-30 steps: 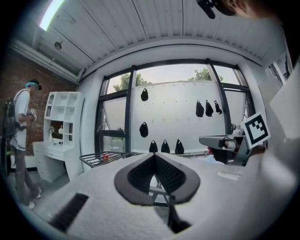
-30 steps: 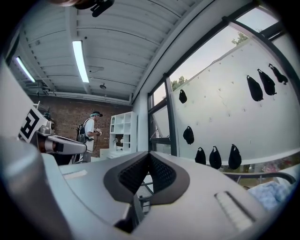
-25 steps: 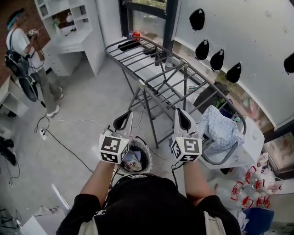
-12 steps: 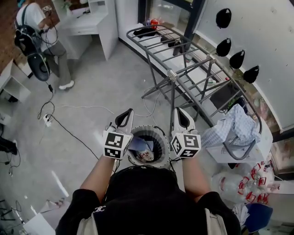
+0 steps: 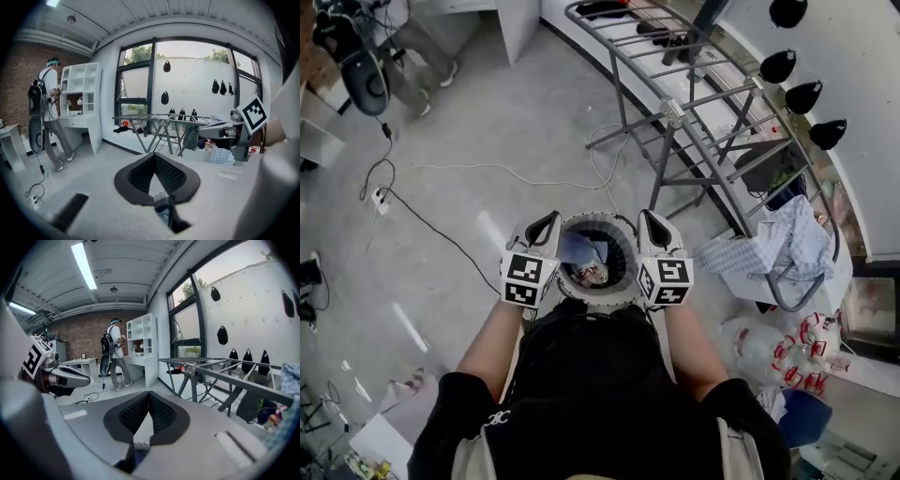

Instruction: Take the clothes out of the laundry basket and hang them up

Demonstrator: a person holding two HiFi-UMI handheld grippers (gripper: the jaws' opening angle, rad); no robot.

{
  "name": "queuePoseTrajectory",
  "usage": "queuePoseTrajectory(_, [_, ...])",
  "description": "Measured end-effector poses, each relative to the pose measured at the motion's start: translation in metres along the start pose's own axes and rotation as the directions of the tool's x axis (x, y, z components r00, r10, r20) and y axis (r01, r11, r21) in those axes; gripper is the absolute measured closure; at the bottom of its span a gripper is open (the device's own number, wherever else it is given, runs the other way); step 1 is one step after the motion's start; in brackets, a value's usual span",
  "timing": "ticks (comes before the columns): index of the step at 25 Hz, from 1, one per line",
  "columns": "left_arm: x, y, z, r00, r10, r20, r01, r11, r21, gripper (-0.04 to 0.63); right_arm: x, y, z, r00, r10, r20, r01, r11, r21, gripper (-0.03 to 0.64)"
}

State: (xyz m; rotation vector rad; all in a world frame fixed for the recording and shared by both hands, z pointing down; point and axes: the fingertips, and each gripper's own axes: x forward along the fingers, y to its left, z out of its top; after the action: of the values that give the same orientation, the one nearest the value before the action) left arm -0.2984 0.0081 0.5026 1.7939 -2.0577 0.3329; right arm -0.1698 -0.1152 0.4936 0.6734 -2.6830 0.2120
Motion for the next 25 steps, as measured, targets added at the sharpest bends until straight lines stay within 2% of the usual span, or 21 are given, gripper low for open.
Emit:
queuePoseTrajectory(1, [0.003, 0.000, -0.013, 1.000, -0.010, -0.027, 0.010, 1.000, -0.009, 0.592, 0.004, 0.003, -0.012, 1.000, 0.016, -0.027, -0.016, 1.000, 0.003, 0.601])
queuePoseTrajectory(2, [0.006, -0.001, -0.027, 0.998, -0.023, -0.056, 0.023, 1.000, -0.017, 0.528, 0.008, 0.006, -0.024, 0.998, 0.038, -0.057, -0.038, 0.999, 0.008, 0.600])
queuePoseTrajectory(3, [0.009, -0.001, -0.041, 0.996, -0.037, -0.086, 0.035, 0.999, -0.023, 0.476, 0.012, 0.010, -0.037, 0.994, 0.065, -0.090, -0.064, 0.998, 0.014, 0.560])
queuePoseTrajectory(4, [0.013, -0.002, -0.054, 0.992, -0.046, -0.115, 0.042, 0.999, -0.029, 0.457, 0.018, 0.013, -0.050, 0.988, 0.090, -0.125, -0.089, 0.996, 0.018, 0.507])
queuePoseTrajectory(9, [0.029, 0.002, -0.120, 0.968, -0.054, -0.245, 0.035, 0.996, -0.080, 0.449, 0.045, 0.022, -0.124, 0.944, 0.147, -0.296, -0.156, 0.988, -0.008, 0.466])
queuePoseTrajectory(14, [0.033, 0.003, -0.169, 0.948, -0.046, -0.316, -0.001, 0.989, -0.148, 0.449, 0.056, 0.036, -0.200, 0.869, 0.203, -0.452, -0.238, 0.971, -0.022, 0.459])
queuePoseTrajectory(18, [0.040, 0.008, -0.204, 0.929, -0.043, -0.368, -0.025, 0.984, -0.179, 0.449, 0.070, 0.044, -0.255, 0.803, 0.246, -0.543, -0.288, 0.957, 0.008, 0.457])
queuePoseTrajectory(21, [0.053, 0.013, -0.239, 0.904, -0.052, -0.424, -0.033, 0.981, -0.190, 0.449, 0.082, 0.047, -0.288, 0.768, 0.259, -0.587, -0.297, 0.954, 0.032, 0.456])
queuePoseTrajectory(25, [0.072, 0.021, -0.302, 0.857, -0.072, -0.510, -0.057, 0.971, -0.233, 0.445, 0.091, 0.049, -0.314, 0.747, 0.271, -0.608, -0.279, 0.957, 0.085, 0.456])
